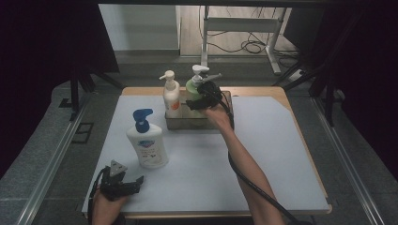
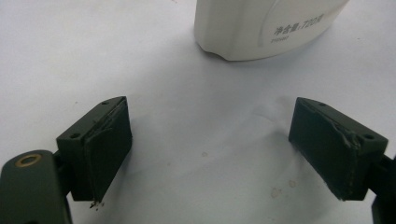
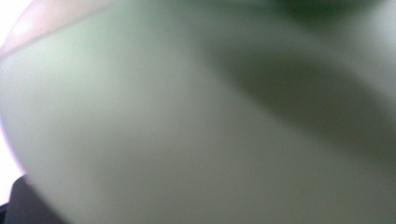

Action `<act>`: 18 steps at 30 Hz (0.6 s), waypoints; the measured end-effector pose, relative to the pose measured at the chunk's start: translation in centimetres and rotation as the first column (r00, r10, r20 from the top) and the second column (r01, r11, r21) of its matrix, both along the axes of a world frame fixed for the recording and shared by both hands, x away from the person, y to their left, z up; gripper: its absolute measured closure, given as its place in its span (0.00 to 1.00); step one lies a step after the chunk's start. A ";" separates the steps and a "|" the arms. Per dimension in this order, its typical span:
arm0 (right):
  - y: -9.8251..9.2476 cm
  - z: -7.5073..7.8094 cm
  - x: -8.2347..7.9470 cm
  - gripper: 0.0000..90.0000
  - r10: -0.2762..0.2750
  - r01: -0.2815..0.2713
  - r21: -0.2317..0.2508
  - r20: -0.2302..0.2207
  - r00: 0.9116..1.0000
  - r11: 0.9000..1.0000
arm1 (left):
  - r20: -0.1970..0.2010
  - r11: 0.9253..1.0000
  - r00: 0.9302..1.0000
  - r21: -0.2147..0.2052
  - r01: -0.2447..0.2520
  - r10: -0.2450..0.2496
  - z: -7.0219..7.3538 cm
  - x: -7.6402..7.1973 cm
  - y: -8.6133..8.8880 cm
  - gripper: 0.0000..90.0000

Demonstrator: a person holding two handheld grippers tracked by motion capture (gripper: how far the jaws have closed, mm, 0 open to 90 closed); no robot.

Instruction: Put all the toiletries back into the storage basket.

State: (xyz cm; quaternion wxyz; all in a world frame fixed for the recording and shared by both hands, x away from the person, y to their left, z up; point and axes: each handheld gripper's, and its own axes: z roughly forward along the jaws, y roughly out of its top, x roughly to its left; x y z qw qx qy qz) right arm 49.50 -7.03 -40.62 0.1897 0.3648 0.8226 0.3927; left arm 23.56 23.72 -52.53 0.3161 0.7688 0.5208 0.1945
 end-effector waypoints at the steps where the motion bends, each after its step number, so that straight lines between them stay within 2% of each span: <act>1: 0.0 -0.1 0.0 0.14 0.001 -0.001 -0.002 -0.003 1.000 1.000 | 0.000 1.000 1.000 0.000 0.000 0.000 0.0 0.0 0.0 0.14; 12: 0.1 -1.6 0.3 0.14 0.002 -0.003 -0.016 -0.035 0.999 1.000 | -0.001 1.000 1.000 0.002 0.002 -0.002 0.0 0.0 0.0 0.14; 18: -0.1 -1.6 0.4 0.14 0.001 -0.002 -0.007 -0.054 0.999 1.000 | 0.000 1.000 1.000 0.002 0.001 -0.001 0.0 0.0 0.0 0.14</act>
